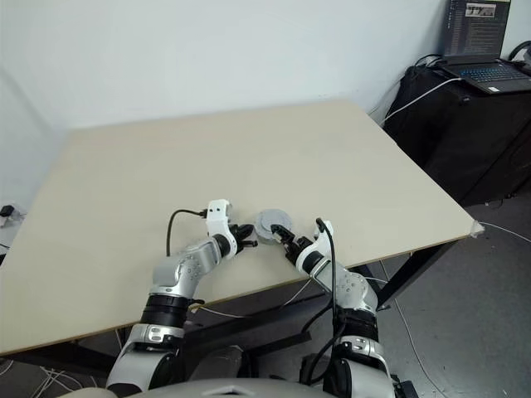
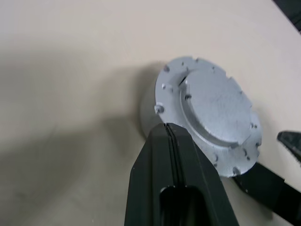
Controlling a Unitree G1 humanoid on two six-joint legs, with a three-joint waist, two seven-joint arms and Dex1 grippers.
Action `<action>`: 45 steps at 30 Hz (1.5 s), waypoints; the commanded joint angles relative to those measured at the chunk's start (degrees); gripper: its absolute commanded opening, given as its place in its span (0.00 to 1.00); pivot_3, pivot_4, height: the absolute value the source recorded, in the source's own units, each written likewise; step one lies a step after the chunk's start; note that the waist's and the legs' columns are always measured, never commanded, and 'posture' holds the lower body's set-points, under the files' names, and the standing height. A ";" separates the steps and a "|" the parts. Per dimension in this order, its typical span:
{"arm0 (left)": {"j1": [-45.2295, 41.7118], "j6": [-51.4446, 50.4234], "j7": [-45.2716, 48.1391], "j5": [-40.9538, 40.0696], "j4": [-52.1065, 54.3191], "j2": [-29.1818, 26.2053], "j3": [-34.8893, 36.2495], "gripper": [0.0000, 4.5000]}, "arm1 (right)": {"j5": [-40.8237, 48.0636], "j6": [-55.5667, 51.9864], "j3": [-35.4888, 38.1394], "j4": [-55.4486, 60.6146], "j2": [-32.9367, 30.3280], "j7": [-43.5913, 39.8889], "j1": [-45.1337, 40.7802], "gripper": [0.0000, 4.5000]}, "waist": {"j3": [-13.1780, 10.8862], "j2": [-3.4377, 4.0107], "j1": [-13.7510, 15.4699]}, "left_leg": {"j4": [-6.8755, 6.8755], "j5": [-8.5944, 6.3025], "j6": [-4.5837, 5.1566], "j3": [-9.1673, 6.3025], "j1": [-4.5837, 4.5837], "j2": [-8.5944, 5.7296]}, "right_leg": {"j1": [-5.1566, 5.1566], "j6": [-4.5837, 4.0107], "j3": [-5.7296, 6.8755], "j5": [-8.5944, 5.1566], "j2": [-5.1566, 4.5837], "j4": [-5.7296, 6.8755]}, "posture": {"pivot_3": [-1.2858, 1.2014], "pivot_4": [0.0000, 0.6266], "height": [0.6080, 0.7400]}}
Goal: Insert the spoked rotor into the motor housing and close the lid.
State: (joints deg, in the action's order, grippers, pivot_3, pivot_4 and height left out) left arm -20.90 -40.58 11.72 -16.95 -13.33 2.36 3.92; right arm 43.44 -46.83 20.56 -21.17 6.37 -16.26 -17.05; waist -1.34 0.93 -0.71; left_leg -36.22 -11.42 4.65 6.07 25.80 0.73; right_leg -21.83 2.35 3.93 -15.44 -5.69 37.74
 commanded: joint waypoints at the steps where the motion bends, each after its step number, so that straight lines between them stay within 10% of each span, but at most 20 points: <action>1: -0.38 2.64 -0.29 -0.99 3.33 0.18 1.30 0.00 | 0.19 0.89 -0.02 0.51 0.74 0.66 0.32 0.96 | 0.00 0.00 0.00 | 0.00 0.00 0.00 0.00 0.00 0.00 | 0.00 0.00 0.00 0.00 0.00 0.00 | 0.52 0.00 1.00; 45: -9.90 1.07 4.44 -0.21 -13.32 0.86 -1.12 0.00 | 0.74 2.23 1.03 -0.75 2.09 2.15 -0.19 0.98 | 0.00 -0.10 0.03 | 0.01 0.00 0.01 0.05 -0.01 0.00 | 0.01 0.01 -0.01 0.01 0.01 -0.01 | 0.52 0.00 1.00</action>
State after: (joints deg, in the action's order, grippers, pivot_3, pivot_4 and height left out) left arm -29.88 -38.64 16.25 -17.87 -26.48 3.27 3.81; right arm 43.89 -46.29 20.71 -21.38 6.52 -15.59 -17.11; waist -1.35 0.83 -0.68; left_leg -36.21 -11.42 4.66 6.12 25.77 0.73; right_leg -21.82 2.37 3.92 -15.43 -5.69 37.74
